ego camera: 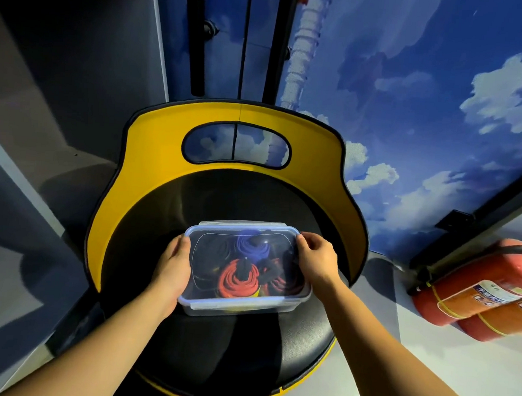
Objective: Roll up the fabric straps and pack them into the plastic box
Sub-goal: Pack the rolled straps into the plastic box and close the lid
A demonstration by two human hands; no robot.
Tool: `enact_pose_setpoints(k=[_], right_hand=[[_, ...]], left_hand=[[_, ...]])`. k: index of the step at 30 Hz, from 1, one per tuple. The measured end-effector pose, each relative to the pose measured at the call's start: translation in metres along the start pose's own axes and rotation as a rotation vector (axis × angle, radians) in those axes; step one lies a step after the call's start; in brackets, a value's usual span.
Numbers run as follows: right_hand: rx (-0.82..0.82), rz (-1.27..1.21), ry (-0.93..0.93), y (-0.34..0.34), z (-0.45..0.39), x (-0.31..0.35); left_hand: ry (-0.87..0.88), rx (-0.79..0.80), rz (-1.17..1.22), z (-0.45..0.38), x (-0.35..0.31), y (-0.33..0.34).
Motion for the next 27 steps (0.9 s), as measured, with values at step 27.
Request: enact_pose_setpoints(k=[27], right_hand=[[0.008,-0.187,0.007,0.005,-0.005,-0.022]], left_hand=[[0.051,-0.081,-0.110,-0.001,-0.006,0.003]])
Point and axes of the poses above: each hand's wrist, its own z-axis away from the middle knuckle, its own y-axis out of the palm, x = y × z, the point moved 3 cm from there along -z, towards the middle knuckle, and after that the axes turned 9 degrees about -z, right-handed, at the moved point
